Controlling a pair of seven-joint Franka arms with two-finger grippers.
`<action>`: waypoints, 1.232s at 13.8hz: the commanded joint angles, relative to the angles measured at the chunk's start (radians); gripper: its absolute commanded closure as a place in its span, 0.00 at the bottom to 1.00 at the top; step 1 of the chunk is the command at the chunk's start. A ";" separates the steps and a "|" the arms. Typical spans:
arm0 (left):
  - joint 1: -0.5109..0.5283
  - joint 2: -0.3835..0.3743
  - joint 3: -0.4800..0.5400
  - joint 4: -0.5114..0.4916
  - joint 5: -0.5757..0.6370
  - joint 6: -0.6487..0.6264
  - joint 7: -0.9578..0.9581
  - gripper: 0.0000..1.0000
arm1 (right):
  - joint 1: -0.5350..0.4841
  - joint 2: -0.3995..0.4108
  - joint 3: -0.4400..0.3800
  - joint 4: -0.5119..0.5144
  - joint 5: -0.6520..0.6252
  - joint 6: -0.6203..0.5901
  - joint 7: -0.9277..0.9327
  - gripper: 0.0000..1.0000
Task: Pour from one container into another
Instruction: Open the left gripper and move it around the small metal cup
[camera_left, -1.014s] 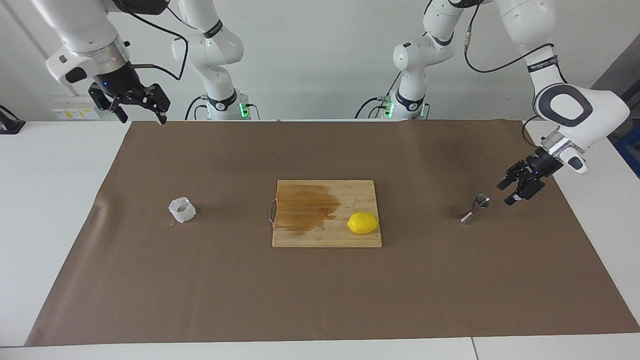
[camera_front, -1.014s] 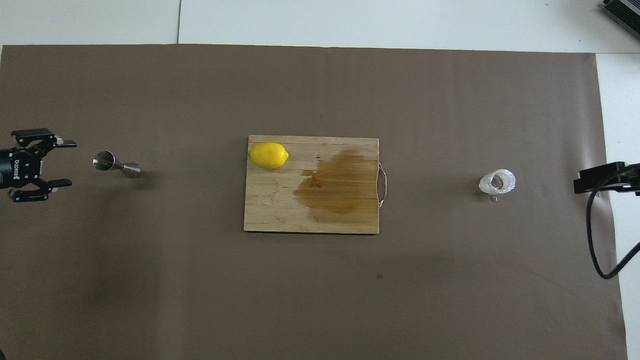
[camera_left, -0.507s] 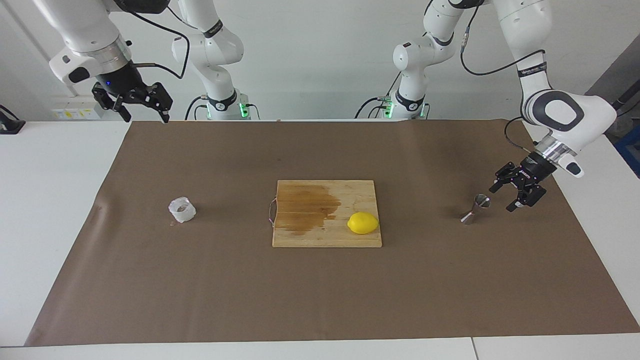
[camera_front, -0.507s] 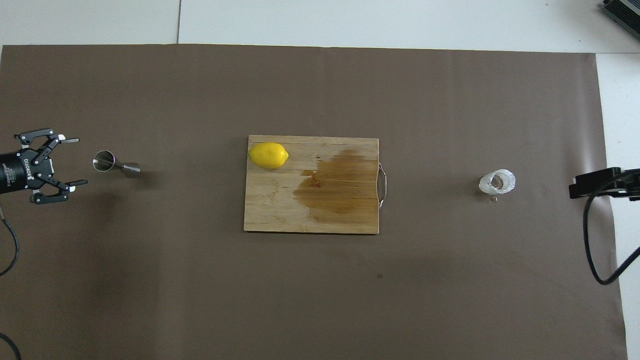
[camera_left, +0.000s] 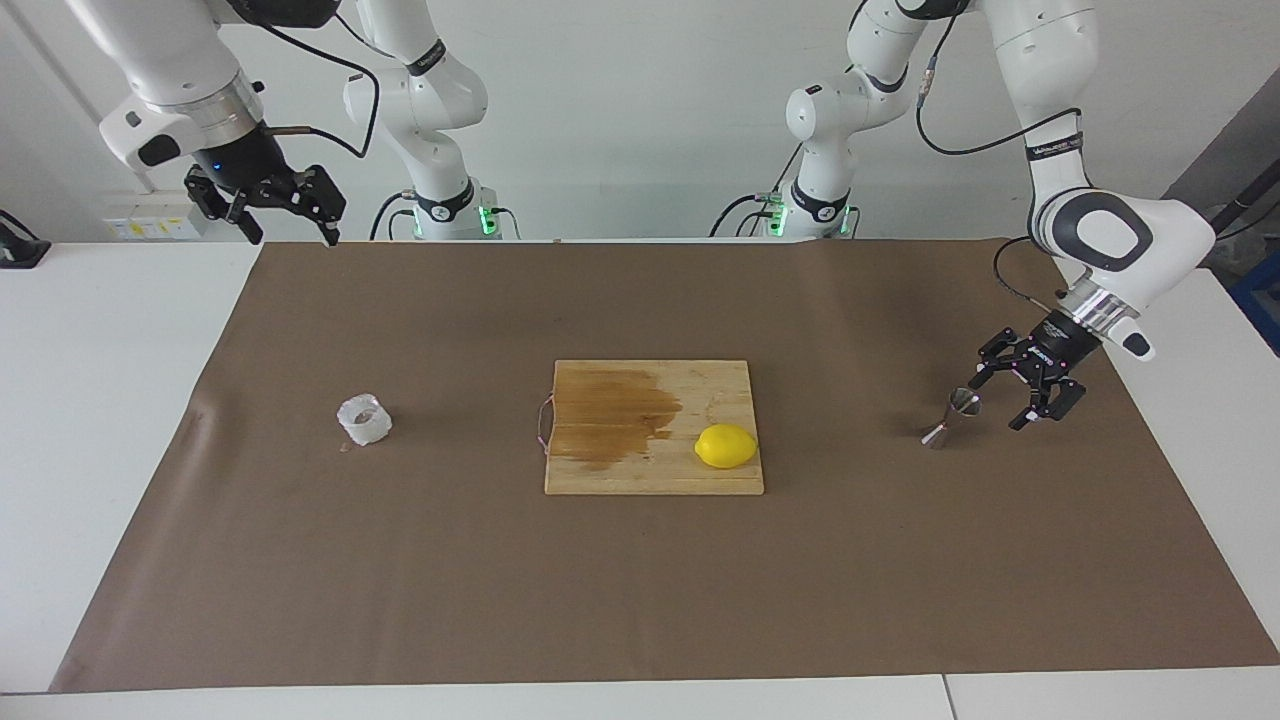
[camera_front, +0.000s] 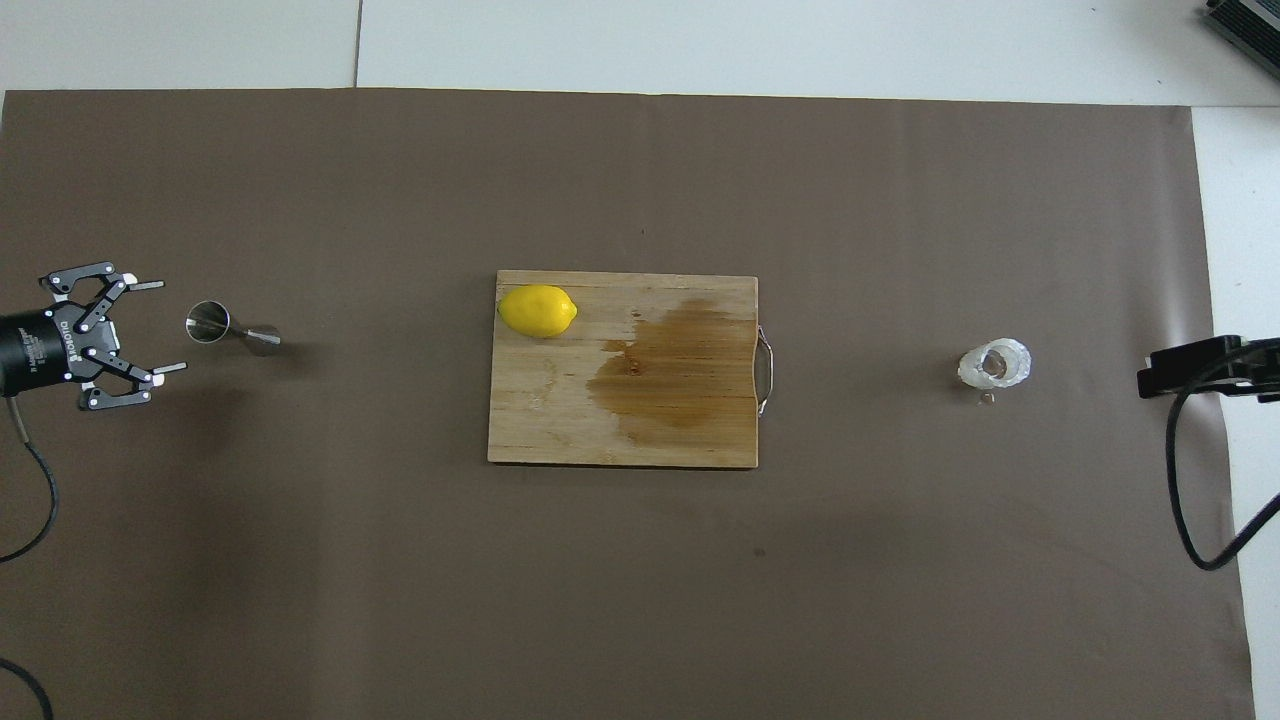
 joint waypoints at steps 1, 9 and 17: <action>-0.026 -0.015 0.005 -0.035 -0.019 0.025 -0.059 0.00 | -0.003 -0.030 0.001 -0.034 0.023 -0.001 -0.022 0.00; -0.049 -0.023 0.005 -0.051 -0.019 0.009 -0.175 0.00 | -0.001 -0.035 0.001 -0.044 0.023 -0.001 -0.022 0.00; -0.057 -0.024 0.005 -0.054 -0.019 -0.009 -0.199 0.00 | -0.001 -0.041 0.001 -0.057 0.023 -0.001 -0.020 0.00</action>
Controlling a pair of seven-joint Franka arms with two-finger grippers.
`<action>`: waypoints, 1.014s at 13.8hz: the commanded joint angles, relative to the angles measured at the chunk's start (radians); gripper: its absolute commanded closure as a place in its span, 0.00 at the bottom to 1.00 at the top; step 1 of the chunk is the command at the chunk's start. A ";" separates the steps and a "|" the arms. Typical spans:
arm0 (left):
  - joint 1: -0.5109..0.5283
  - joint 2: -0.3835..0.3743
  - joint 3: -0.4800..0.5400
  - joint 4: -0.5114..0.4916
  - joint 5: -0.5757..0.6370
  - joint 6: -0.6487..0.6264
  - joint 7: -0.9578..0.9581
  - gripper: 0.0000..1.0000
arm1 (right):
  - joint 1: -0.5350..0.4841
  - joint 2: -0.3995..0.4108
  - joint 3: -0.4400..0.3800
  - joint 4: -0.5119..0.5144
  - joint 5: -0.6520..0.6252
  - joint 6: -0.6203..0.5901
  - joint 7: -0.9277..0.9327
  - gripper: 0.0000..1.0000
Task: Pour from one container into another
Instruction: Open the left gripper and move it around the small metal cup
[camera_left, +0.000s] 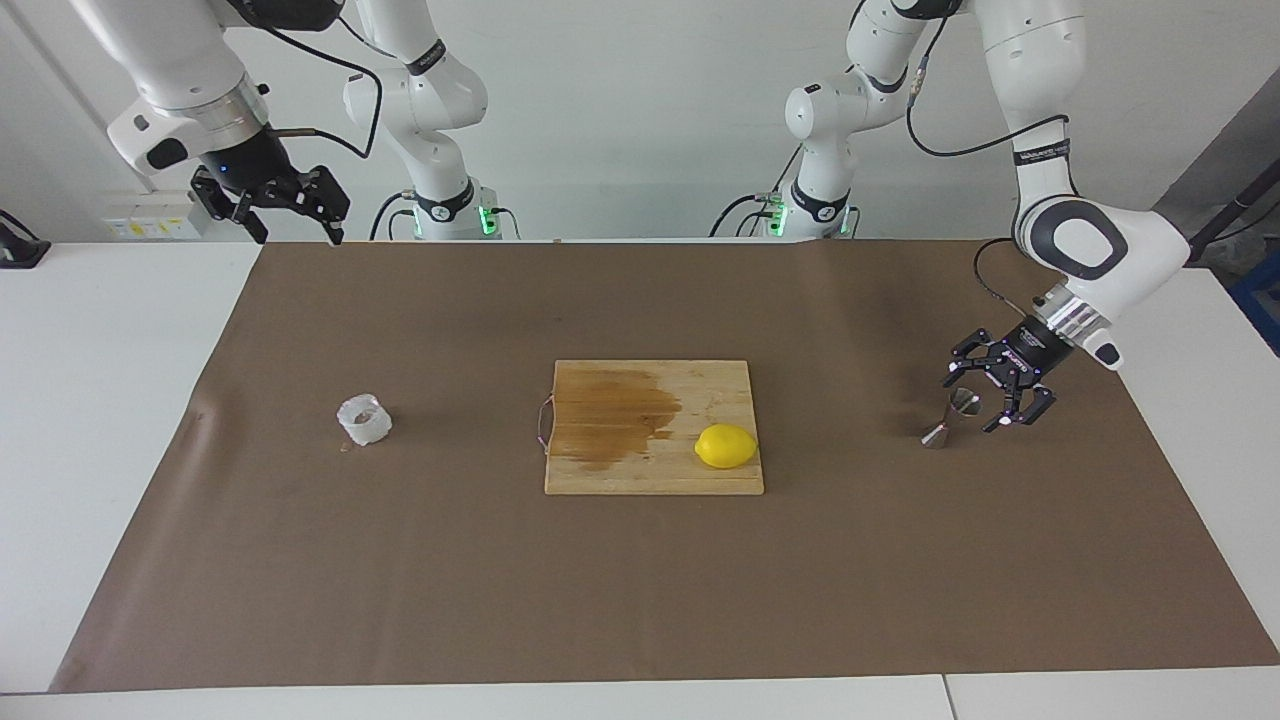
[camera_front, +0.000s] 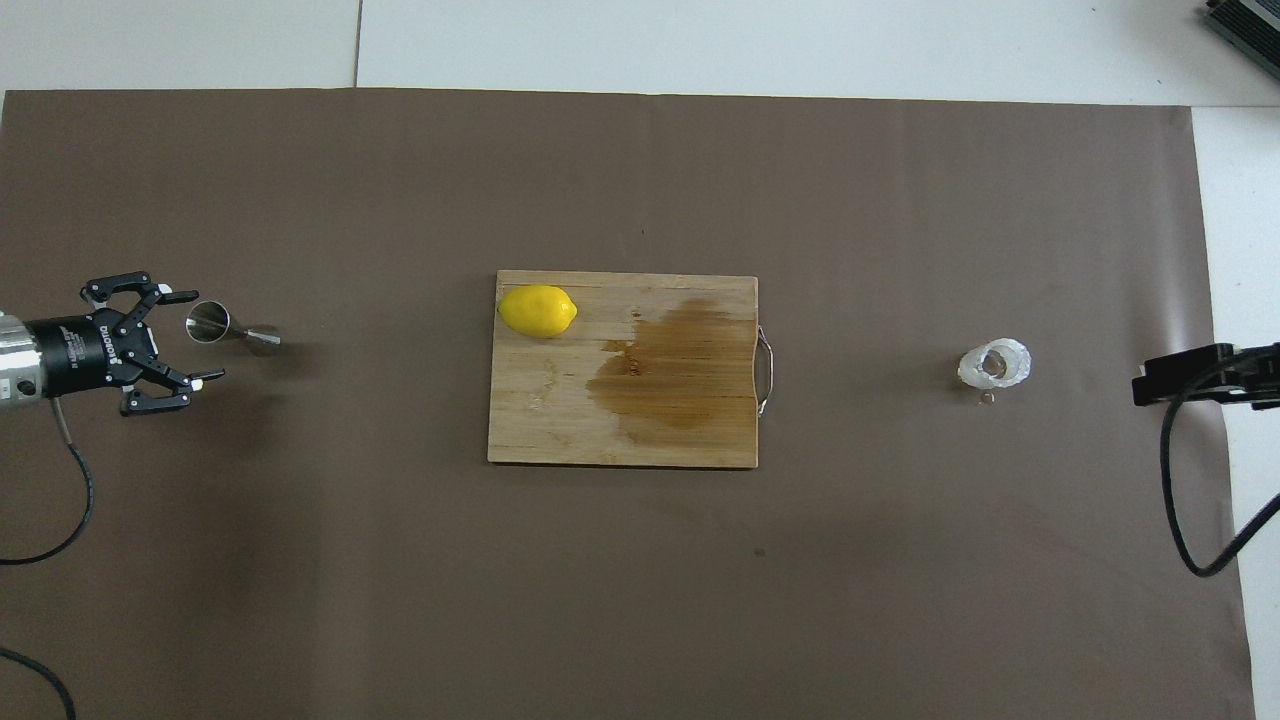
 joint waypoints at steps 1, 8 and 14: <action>-0.015 -0.024 0.010 -0.031 -0.017 -0.007 -0.010 0.00 | -0.002 -0.027 0.000 -0.030 0.023 -0.001 -0.020 0.00; -0.038 -0.032 0.010 -0.054 -0.017 0.000 -0.009 0.06 | -0.002 -0.039 0.000 -0.045 0.023 -0.001 -0.020 0.00; -0.036 -0.032 0.010 -0.055 -0.017 0.005 -0.009 0.29 | -0.002 -0.039 0.000 -0.045 0.023 -0.001 -0.020 0.00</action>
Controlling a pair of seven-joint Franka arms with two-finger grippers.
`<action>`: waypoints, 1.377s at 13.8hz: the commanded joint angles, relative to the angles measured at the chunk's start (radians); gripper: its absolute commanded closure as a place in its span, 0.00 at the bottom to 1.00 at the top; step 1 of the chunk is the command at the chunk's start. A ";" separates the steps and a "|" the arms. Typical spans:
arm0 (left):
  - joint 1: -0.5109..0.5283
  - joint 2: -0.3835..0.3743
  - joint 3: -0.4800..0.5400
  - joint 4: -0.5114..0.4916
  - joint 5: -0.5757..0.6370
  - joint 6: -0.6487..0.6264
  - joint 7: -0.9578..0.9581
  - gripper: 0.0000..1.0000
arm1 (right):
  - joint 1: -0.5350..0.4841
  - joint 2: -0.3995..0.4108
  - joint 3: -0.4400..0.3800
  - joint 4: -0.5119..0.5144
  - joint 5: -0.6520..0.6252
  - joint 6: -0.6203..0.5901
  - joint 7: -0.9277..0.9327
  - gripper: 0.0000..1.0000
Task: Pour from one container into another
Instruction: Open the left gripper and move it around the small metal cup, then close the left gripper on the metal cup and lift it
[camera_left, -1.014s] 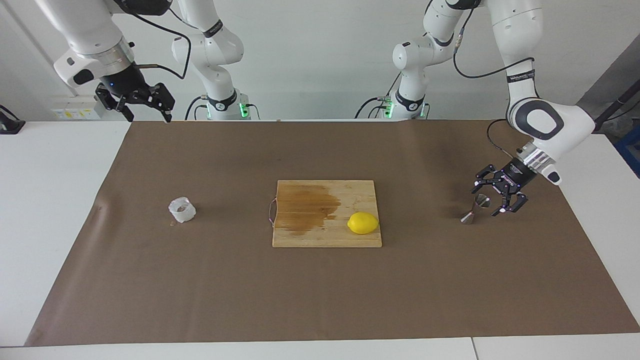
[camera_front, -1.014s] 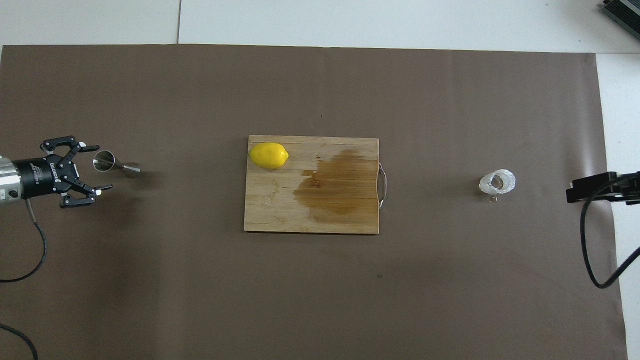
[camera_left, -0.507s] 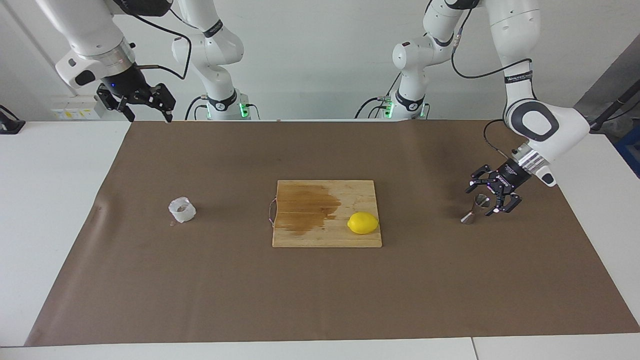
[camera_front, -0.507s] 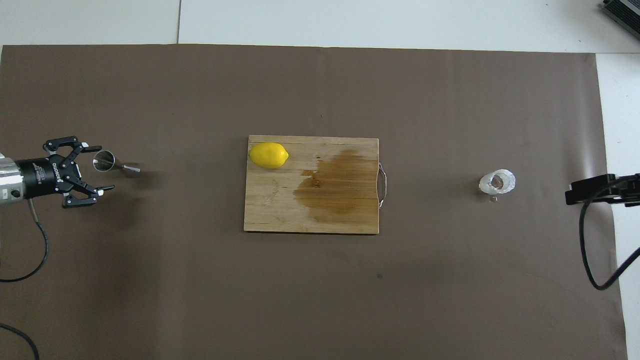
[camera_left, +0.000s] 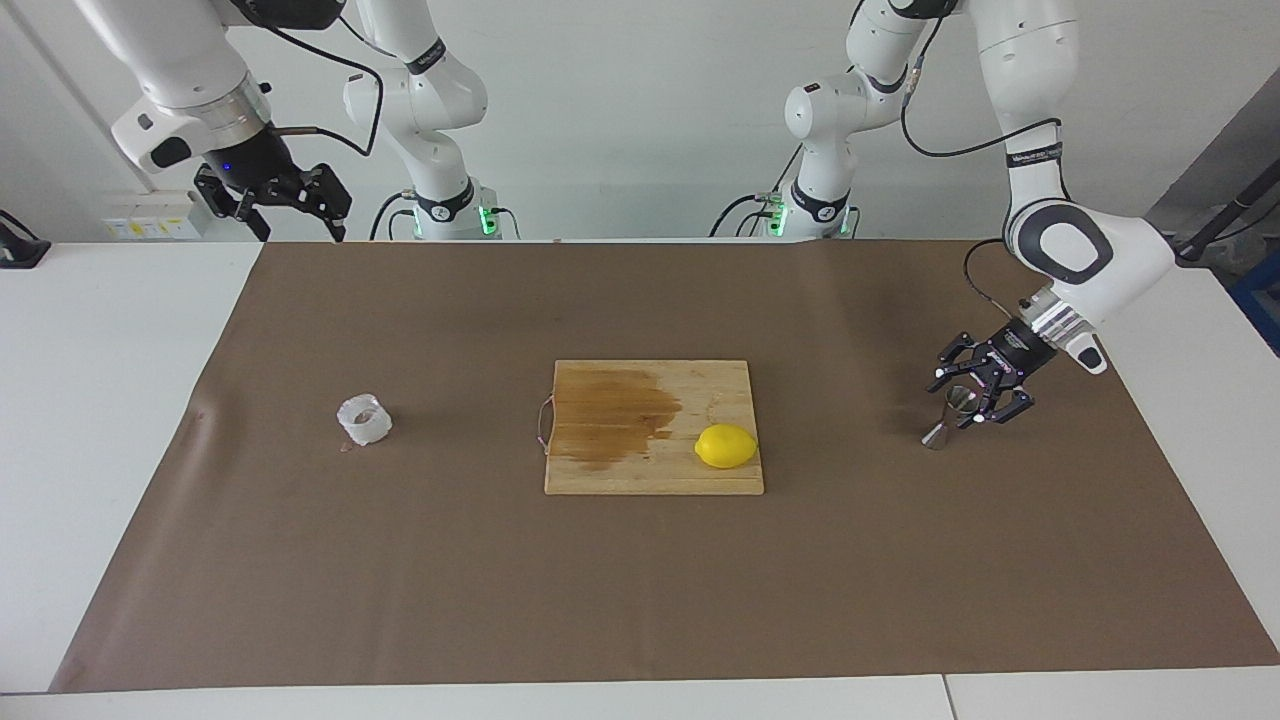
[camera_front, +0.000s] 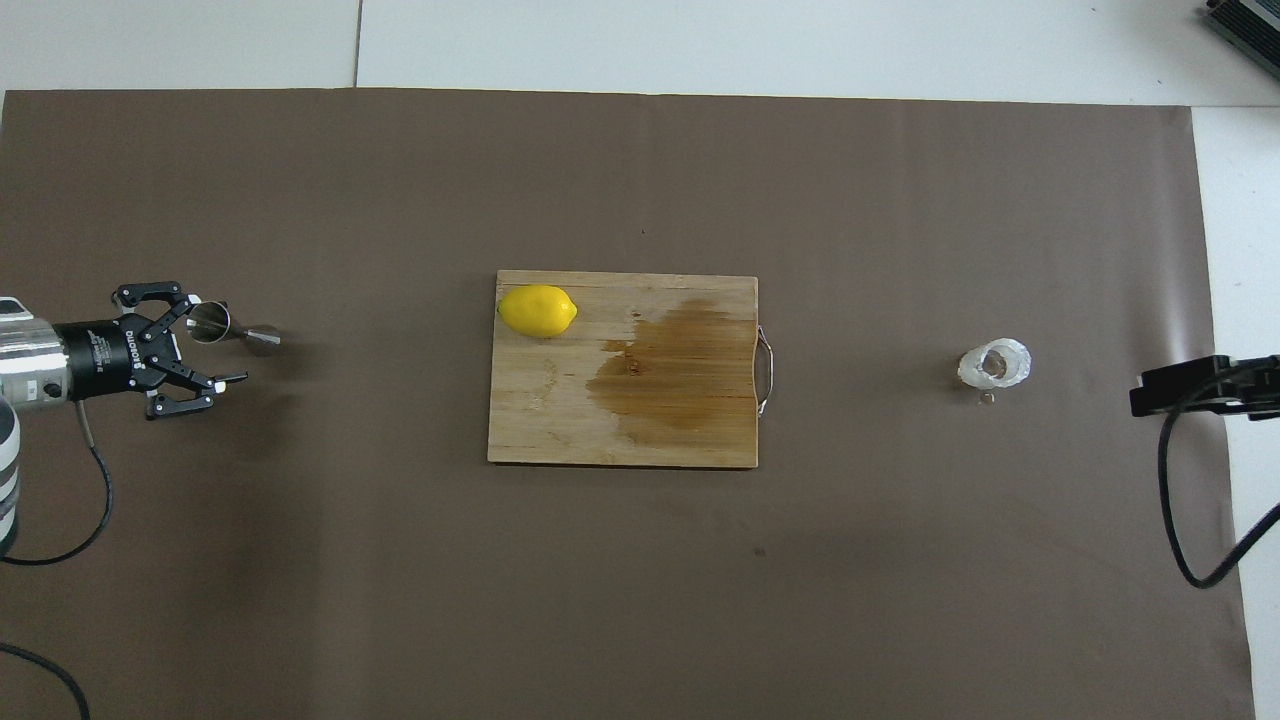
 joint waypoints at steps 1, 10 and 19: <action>-0.012 -0.031 0.010 -0.032 -0.017 0.007 -0.007 0.31 | -0.002 -0.024 0.000 -0.025 0.021 -0.001 -0.020 0.00; -0.011 -0.029 0.010 -0.032 -0.017 0.023 -0.007 0.54 | -0.002 -0.024 0.000 -0.025 0.021 -0.001 -0.020 0.00; -0.012 -0.029 0.012 -0.032 -0.017 0.030 -0.009 0.83 | -0.002 -0.024 0.000 -0.025 0.023 -0.001 -0.020 0.00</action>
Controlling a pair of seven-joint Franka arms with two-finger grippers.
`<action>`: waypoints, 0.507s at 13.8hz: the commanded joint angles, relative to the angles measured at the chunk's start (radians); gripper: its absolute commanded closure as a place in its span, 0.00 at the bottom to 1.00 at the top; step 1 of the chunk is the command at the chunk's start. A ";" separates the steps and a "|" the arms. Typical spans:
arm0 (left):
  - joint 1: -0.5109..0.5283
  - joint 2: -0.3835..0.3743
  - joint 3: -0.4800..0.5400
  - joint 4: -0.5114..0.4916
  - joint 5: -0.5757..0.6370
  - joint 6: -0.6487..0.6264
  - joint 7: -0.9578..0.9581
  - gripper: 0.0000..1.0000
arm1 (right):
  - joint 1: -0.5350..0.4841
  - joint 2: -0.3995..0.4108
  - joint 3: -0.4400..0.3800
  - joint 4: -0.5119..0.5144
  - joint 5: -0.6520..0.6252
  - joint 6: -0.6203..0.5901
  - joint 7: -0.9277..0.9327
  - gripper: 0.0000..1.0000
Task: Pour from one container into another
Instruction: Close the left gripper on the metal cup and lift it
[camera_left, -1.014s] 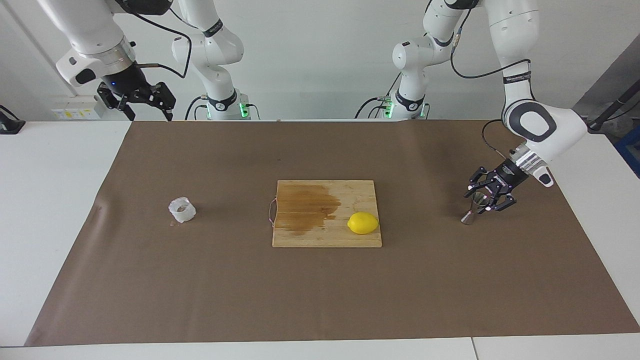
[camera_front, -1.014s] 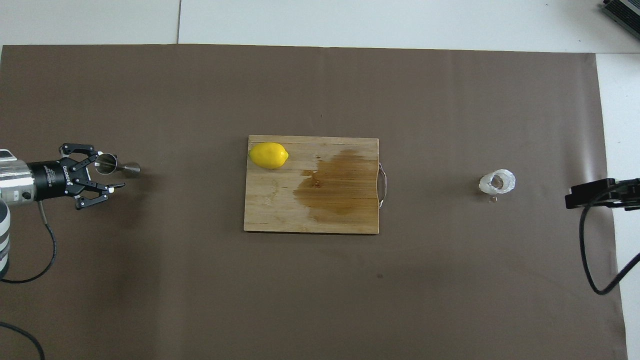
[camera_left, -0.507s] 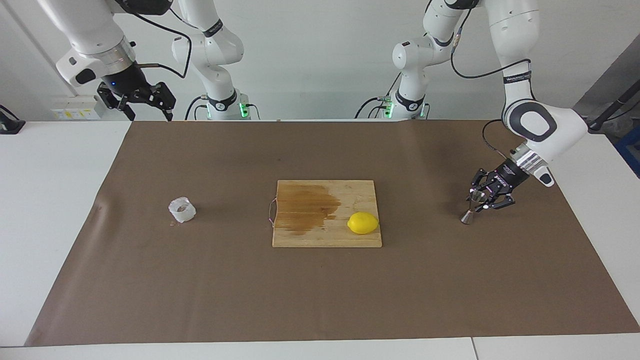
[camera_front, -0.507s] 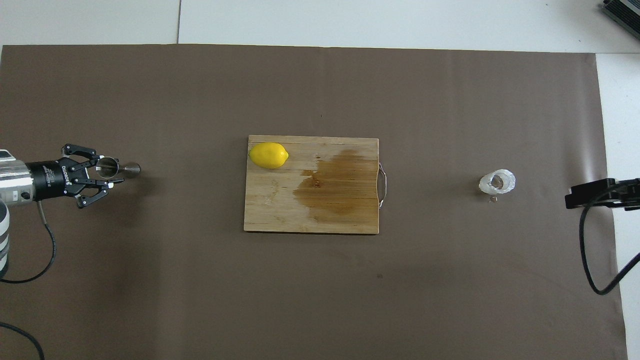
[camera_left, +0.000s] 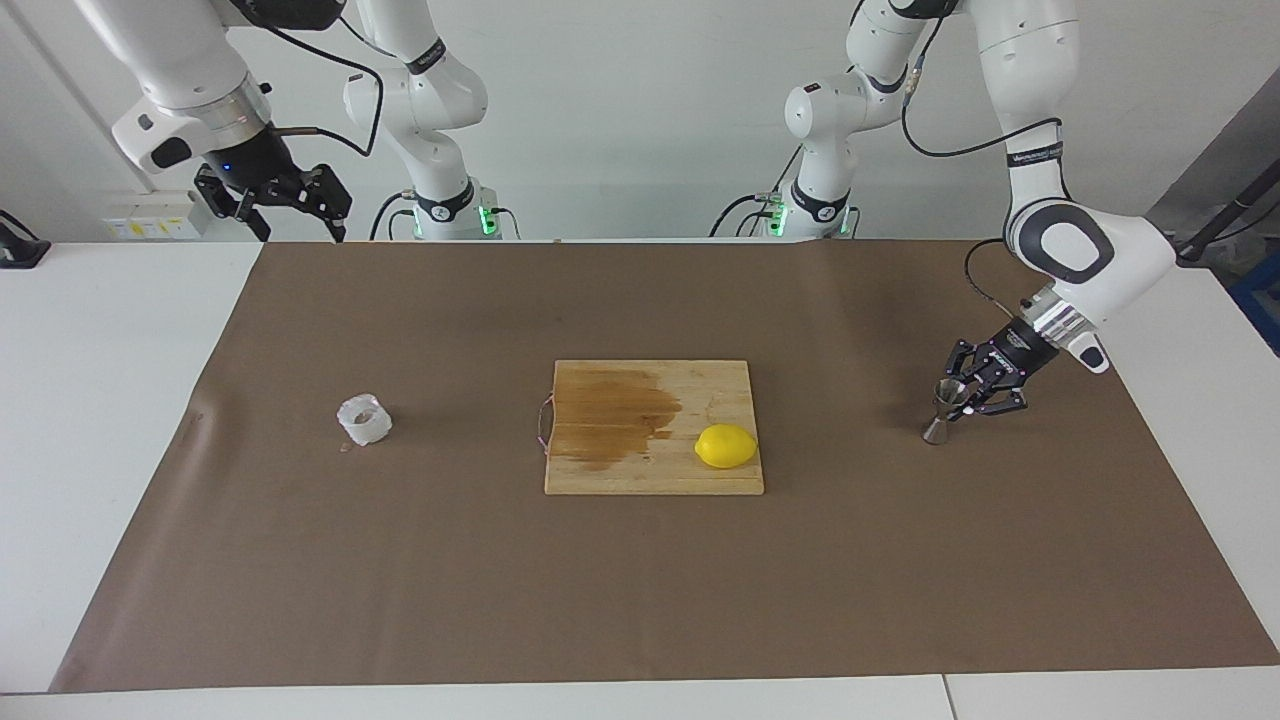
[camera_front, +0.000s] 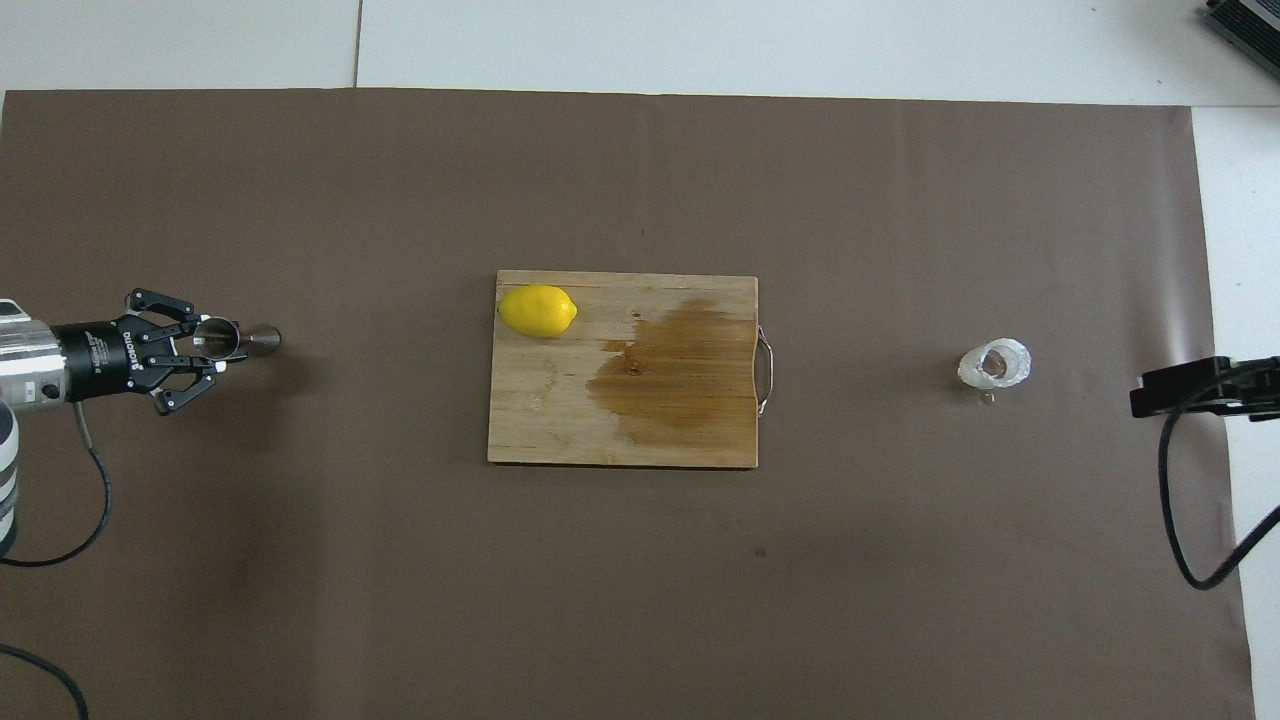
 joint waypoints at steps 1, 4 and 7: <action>-0.011 -0.028 0.008 -0.031 -0.017 0.028 -0.008 0.87 | -0.002 -0.024 0.000 -0.024 0.021 -0.001 -0.020 0.00; -0.009 -0.028 0.008 -0.031 -0.017 0.028 -0.007 0.95 | -0.002 -0.024 0.000 -0.024 0.021 -0.001 -0.020 0.00; -0.009 -0.027 0.006 -0.021 -0.017 0.018 -0.017 0.96 | -0.002 -0.024 0.000 -0.024 0.021 -0.001 -0.020 0.00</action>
